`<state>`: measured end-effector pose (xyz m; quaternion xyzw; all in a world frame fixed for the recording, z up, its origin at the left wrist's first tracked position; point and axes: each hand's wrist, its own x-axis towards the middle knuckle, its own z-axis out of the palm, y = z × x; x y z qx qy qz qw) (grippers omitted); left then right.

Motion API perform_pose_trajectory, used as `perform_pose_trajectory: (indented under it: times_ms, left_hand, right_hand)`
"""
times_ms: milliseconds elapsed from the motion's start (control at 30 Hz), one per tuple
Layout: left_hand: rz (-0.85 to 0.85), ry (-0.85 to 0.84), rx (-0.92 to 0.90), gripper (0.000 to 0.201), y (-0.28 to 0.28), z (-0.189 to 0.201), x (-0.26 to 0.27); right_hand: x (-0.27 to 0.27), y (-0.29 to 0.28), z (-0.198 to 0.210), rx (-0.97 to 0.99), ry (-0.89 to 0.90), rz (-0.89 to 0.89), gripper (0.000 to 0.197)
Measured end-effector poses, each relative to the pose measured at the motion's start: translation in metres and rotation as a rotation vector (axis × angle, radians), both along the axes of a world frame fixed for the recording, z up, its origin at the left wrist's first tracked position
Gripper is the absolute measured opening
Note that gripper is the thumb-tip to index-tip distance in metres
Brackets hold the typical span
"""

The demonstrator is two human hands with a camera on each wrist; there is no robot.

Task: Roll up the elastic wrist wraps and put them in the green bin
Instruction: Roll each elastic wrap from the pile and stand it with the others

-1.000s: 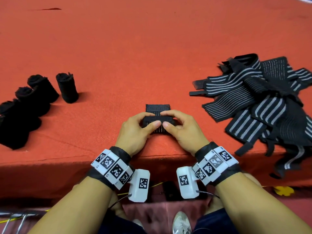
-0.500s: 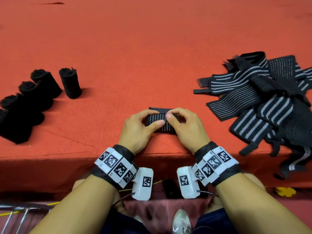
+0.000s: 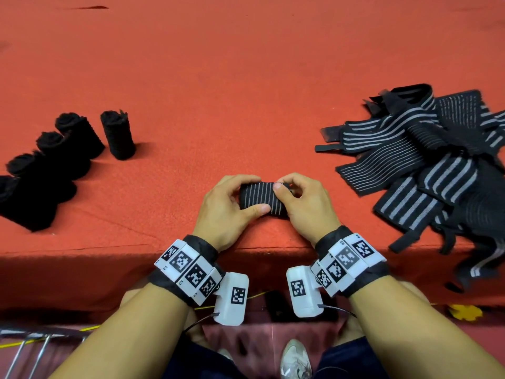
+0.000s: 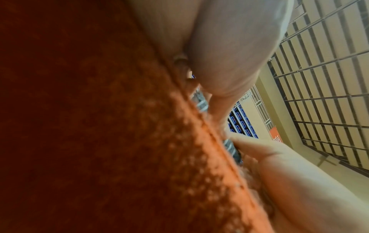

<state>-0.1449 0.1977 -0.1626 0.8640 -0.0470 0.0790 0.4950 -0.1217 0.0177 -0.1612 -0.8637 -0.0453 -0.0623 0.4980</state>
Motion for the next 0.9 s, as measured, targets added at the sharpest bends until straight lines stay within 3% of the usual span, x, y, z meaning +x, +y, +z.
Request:
perform_pose_trajectory:
  times_ms: [100,233,333,433,500,600,767,900]
  left_hand:
    - [0.027,0.032,-0.054,0.032,-0.001,0.001,0.001]
    - [0.09,0.036,-0.062,0.023,-0.005,-0.001,0.002]
    - [0.145,0.023,-0.055,0.024,-0.006,0.0,0.003]
    - [0.145,0.018,-0.034,0.031,-0.006,0.0,0.002]
    - [0.071,0.015,-0.013,0.048,-0.005,0.0,-0.001]
    - [-0.042,-0.024,0.053,0.071,-0.003,-0.002,-0.003]
    - [-0.06,-0.038,-0.072,0.052,-0.002,-0.001,-0.005]
    - [-0.016,-0.036,-0.126,0.029,-0.004,0.003,-0.006]
  right_hand:
    - [-0.003,0.0,0.001,-0.034,0.004,-0.011,0.014]
    - [-0.005,-0.004,-0.001,0.114,0.008,0.041,0.01]
    - [-0.006,-0.005,-0.003,0.157,0.011,0.162,0.031]
    - [-0.004,-0.005,-0.004,0.148,0.018,0.164,0.022]
    - [-0.001,-0.005,-0.007,0.149,0.015,0.106,0.02]
    - [0.001,-0.005,-0.009,0.141,0.014,0.056,0.039]
    - [-0.001,-0.005,-0.005,0.156,0.05,0.101,0.061]
    - [-0.007,-0.006,-0.004,0.199,0.029,0.223,0.047]
